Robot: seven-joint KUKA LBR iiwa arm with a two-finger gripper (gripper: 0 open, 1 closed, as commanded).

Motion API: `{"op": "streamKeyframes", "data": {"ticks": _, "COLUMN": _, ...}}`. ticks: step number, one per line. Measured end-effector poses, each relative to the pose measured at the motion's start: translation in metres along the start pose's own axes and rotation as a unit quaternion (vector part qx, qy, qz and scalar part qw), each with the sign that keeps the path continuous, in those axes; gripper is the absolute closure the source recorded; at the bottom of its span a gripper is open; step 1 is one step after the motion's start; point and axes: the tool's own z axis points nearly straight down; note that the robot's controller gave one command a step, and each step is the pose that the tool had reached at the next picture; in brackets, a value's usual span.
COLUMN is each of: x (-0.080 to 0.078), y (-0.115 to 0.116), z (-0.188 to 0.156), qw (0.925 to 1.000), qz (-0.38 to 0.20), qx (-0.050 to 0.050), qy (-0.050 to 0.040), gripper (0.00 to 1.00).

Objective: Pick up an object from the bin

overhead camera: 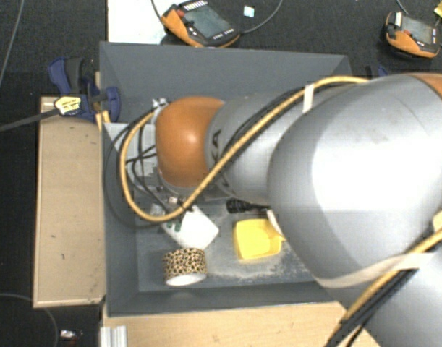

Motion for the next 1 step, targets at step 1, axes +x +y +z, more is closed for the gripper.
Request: {"op": "streamKeyframes", "data": {"ticks": 1, "x": 0.0, "y": -0.0002, "z": -0.0003, "qw": 1.0, "qz": 0.0, "qx": 0.0, "qy": 0.0, "gripper": 1.0}}
